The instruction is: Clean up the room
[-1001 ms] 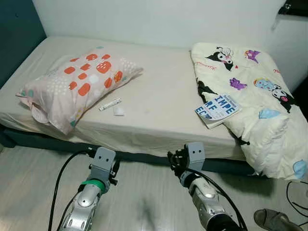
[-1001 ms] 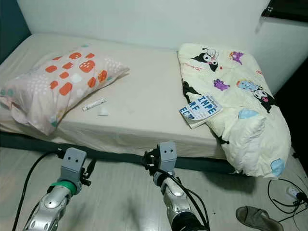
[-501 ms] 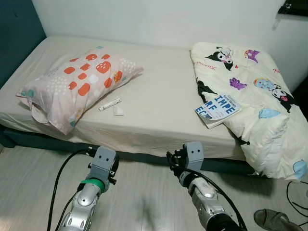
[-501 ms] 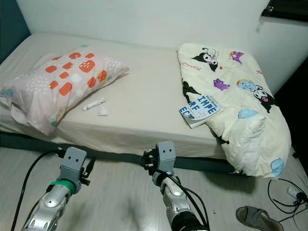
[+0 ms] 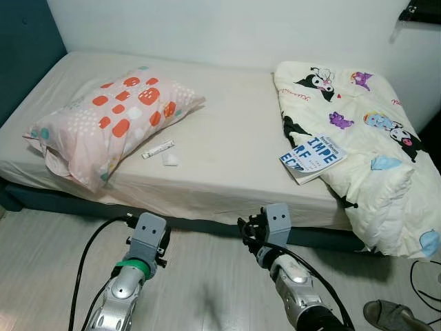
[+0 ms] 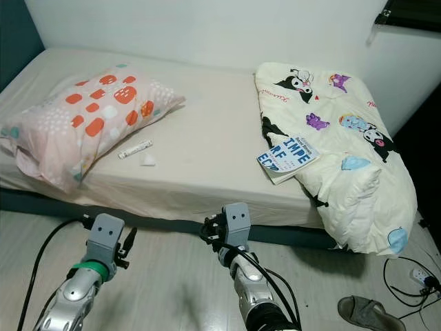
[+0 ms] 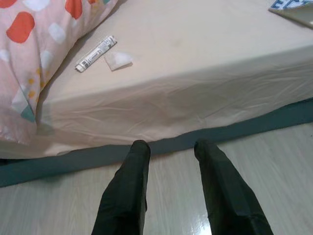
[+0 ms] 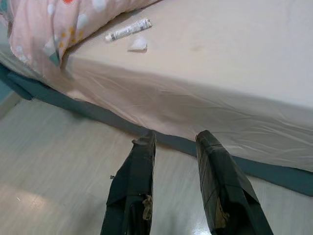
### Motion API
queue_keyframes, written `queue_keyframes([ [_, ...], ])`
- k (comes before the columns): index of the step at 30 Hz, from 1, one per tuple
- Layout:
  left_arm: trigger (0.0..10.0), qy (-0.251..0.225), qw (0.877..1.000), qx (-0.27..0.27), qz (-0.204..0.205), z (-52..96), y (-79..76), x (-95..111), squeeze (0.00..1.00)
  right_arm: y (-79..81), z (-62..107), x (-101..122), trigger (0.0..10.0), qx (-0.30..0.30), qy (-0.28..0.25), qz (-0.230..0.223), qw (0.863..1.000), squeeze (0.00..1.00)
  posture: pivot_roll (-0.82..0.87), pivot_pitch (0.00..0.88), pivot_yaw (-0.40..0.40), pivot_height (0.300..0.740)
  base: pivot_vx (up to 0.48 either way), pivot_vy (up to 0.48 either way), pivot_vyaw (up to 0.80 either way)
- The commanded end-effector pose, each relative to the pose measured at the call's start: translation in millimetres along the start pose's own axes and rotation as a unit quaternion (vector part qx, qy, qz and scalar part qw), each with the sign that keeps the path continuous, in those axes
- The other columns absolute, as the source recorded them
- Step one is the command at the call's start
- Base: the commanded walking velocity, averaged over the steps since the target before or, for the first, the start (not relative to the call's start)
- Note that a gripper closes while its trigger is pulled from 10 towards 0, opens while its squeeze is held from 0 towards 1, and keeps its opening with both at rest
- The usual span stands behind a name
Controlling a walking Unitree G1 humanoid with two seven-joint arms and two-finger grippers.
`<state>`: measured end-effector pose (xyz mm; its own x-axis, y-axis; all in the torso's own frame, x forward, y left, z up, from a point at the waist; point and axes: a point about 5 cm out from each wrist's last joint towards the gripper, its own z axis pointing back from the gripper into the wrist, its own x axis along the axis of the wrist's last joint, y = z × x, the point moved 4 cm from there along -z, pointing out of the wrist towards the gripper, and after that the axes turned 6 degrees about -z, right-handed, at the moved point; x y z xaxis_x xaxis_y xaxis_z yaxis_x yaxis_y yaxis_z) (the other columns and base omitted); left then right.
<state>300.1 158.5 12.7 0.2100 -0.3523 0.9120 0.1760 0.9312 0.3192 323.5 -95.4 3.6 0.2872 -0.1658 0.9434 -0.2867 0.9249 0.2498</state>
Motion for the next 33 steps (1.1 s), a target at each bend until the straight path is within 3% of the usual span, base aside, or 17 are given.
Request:
queue_keyframes([
  [1,10.0,0.008,1.0,0.003,0.001,3.0,-1.5,-5.9,0.0,2.0,0.2,-3.0,10.0,0.002,0.007,0.011,1.0,0.0,0.07,0.0,-0.009,0.74,0.48,0.0,0.79],
  [9,10.0,-0.003,1.0,-0.001,0.001,1.2,-5.7,1.0,0.0,-1.2,0.0,-3.1,10.0,-0.009,0.007,-0.005,1.0,0.0,0.08,0.0,-0.005,0.74,0.48,0.0,0.74],
  [33,10.0,-0.008,1.0,-0.005,-0.005,-1.6,-4.9,4.9,0.0,-4.4,0.3,0.1,10.0,-0.021,-0.008,-0.033,0.999,0.0,0.07,0.0,0.012,0.74,0.48,0.0,0.0],
])
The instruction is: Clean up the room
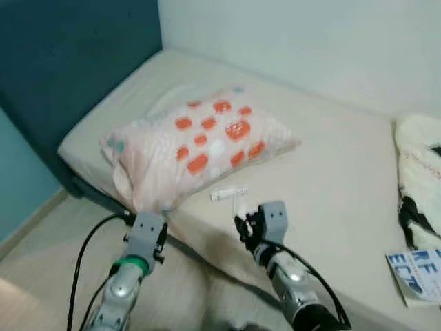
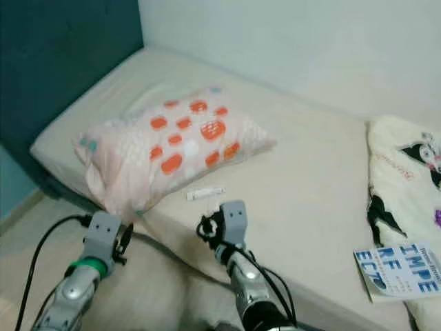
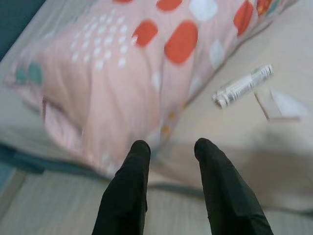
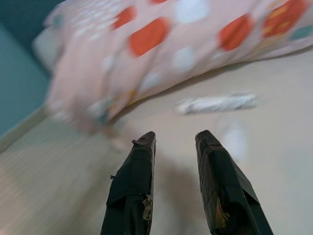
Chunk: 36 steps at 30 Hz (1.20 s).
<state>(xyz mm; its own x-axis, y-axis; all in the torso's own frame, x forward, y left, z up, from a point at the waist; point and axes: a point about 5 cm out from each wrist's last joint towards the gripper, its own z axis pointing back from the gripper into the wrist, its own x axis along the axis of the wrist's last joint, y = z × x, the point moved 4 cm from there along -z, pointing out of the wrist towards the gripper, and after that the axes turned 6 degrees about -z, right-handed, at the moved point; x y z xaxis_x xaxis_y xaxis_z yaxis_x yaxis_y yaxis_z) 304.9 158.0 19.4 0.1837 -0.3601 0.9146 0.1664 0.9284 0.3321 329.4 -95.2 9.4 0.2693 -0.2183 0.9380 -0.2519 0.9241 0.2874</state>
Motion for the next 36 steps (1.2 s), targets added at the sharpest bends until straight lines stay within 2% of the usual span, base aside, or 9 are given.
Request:
queue_keyframes([
  [1,10.0,0.005,1.0,-0.012,0.0,1.5,-7.4,-2.3,0.0,-4.8,4.5,-6.7,10.0,-0.01,0.008,-0.01,1.0,0.0,0.07,0.0,0.012,0.74,0.48,0.0,0.0],
  [9,10.0,0.002,0.999,-0.034,-0.007,3.7,-13.1,-2.1,0.0,-14.7,7.7,-11.5,10.0,-0.043,0.01,-0.072,0.996,0.0,0.07,0.0,0.023,0.74,0.06,0.0,0.0],
  [18,10.0,0.004,0.999,-0.043,-0.007,6.9,-13.4,-4.4,0.0,-24.6,13.8,-20.4,10.0,-0.07,0.022,-0.104,0.992,0.0,0.06,0.0,0.033,0.725,0.0,0.0,0.0],
  [26,10.0,0.004,0.999,-0.047,-0.006,6.5,-13.6,-3.3,0.0,-23.5,14.2,-21.3,10.0,-0.07,0.023,-0.096,0.993,0.0,0.06,0.0,0.039,0.7,0.0,0.0,0.0],
  [33,10.0,0.003,0.999,-0.047,-0.008,6.0,-12.0,-2.4,0.0,-24.0,7.3,2.1,10.0,-0.064,-0.017,-0.037,0.997,0.0,0.05,0.0,0.038,0.67,0.0,0.0,0.0],
  [36,10.0,0.002,0.999,-0.046,-0.008,5.3,-11.8,-1.8,0.0,-26.5,7.0,5.0,10.0,-0.066,-0.02,-0.029,0.997,0.0,0.05,0.0,0.034,0.66,0.0,0.0,0.0],
])
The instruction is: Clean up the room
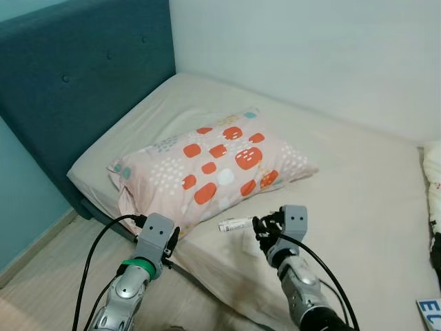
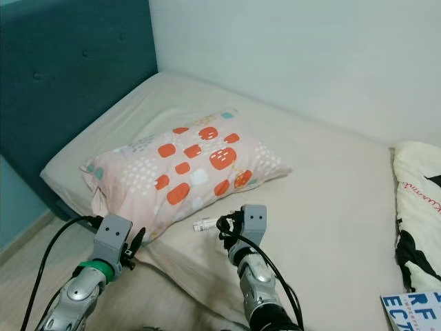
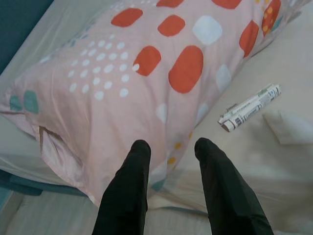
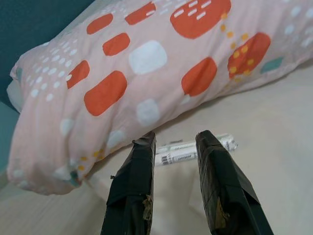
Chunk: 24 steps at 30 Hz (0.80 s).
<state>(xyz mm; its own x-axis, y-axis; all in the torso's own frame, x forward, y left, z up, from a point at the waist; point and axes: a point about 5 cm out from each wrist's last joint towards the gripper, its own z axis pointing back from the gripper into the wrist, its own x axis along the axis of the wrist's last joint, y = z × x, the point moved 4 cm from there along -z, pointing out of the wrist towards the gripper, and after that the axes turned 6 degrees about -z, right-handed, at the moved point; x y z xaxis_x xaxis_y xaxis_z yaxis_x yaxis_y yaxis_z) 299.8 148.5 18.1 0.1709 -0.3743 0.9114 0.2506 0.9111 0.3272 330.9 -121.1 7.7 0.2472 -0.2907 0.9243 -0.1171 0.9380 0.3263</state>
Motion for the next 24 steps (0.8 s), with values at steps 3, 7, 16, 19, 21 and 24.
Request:
queue_keyframes([
  [3,10.0,0.005,1.0,-0.004,0.001,0.8,-2.1,-2.2,0.0,-5.2,0.6,2.1,10.0,-0.008,-0.003,0.009,1.0,0.0,0.05,0.0,0.033,0.65,0.0,0.0,0.0],
  [7,10.0,0.004,1.0,-0.005,0.001,0.3,-2.9,-1.4,0.0,-9.0,1.3,3.0,10.0,-0.012,-0.003,0.013,1.0,0.0,0.05,0.0,0.034,0.64,0.0,0.0,0.0],
  [16,10.0,0.001,1.0,-0.015,0.0,2.3,-6.9,1.4,0.0,-15.2,3.8,3.6,10.0,-0.017,-0.005,0.0,1.0,0.0,0.05,0.0,0.046,0.606,0.0,0.0,0.0],
  [19,10.0,0.002,1.0,-0.021,-0.003,8.1,-8.4,0.9,0.0,-14.3,3.1,4.8,10.0,-0.008,-0.006,-0.021,1.0,0.0,0.06,0.05,0.062,0.606,0.0,0.0,0.0],
  [21,10.0,0.003,1.0,-0.023,-0.004,10.5,-8.6,0.3,0.0,-15.0,2.5,6.3,10.0,-0.007,-0.007,-0.021,1.0,0.0,0.06,0.063,0.065,0.606,0.0,0.0,0.0],
  [24,10.0,0.005,1.0,-0.027,-0.004,15.7,-8.6,-0.9,0.0,-13.9,-1.1,12.5,10.0,0.003,-0.011,-0.001,1.0,0.0,0.07,0.095,0.071,0.606,0.0,0.0,0.0],
])
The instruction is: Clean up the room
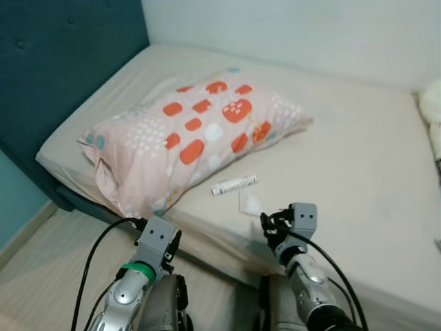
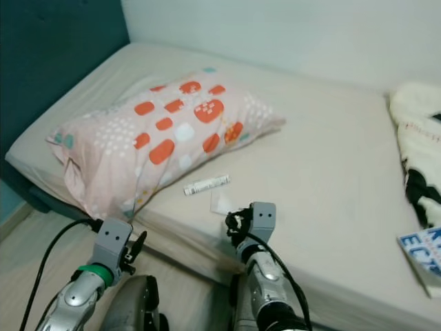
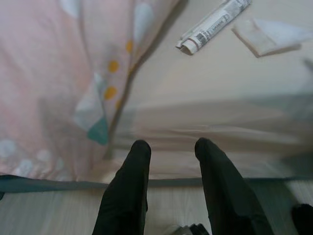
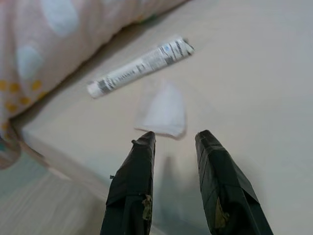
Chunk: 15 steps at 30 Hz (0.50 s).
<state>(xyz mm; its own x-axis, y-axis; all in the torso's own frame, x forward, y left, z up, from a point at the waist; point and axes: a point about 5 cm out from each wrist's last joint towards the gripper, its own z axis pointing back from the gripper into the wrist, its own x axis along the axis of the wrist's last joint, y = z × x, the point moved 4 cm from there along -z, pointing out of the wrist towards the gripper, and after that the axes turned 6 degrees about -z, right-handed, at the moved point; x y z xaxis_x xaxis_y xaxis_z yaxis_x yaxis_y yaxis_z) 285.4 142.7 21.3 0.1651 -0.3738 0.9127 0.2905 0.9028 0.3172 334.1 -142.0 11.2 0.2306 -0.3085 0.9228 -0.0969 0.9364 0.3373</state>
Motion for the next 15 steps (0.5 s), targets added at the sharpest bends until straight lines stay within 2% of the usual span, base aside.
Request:
queue_keyframes([
  [1,10.0,0.009,1.0,-0.007,-0.004,4.8,-1.1,-3.4,0.0,7.5,-6.2,8.6,10.0,0.021,-0.009,0.023,0.999,0.0,0.07,0.117,0.072,0.606,0.0,0.0,0.0],
  [3,10.0,0.009,1.0,-0.007,-0.004,4.8,-1.1,-3.4,0.0,7.5,-6.2,8.6,10.0,0.021,-0.009,0.023,0.999,0.0,0.07,0.117,0.072,0.606,0.0,0.0,0.0],
  [4,10.0,0.009,1.0,-0.007,-0.003,6.4,-1.1,-3.0,0.0,10.5,-9.8,14.4,10.0,0.031,-0.014,0.033,0.999,1.0,0.08,0.137,0.072,0.606,0.0,0.0,0.0],
  [7,10.0,0.009,1.0,-0.007,-0.003,7.4,-1.2,-2.6,0.0,12.7,-12.3,18.4,10.0,0.037,-0.018,0.039,0.998,1.0,0.08,0.137,0.072,0.606,0.0,0.0,0.0],
  [8,10.0,0.008,1.0,0.0,0.004,12.9,-0.6,0.0,0.0,22.5,-23.2,31.6,10.0,0.057,-0.021,0.07,0.996,1.0,0.1,0.192,0.068,0.606,0.0,0.0,0.0],
  [9,10.0,0.008,1.0,0.003,0.007,15.5,-0.3,1.1,0.0,26.2,-27.0,35.8,10.0,0.063,-0.02,0.08,0.995,1.0,0.11,0.208,0.064,0.606,0.0,0.0,0.0],
  [14,10.0,0.008,1.0,0.011,0.016,25.6,-0.4,5.4,0.0,34.4,-35.2,42.2,10.0,0.076,-0.006,0.113,0.991,1.0,0.13,0.264,0.045,0.606,0.0,0.0,0.0],
  [15,10.0,0.008,1.0,0.014,0.019,28.5,-0.3,7.1,0.0,34.5,-36.7,43.0,10.0,0.075,-0.001,0.126,0.989,0.07,0.15,0.285,0.037,0.606,0.0,0.0,0.0],
])
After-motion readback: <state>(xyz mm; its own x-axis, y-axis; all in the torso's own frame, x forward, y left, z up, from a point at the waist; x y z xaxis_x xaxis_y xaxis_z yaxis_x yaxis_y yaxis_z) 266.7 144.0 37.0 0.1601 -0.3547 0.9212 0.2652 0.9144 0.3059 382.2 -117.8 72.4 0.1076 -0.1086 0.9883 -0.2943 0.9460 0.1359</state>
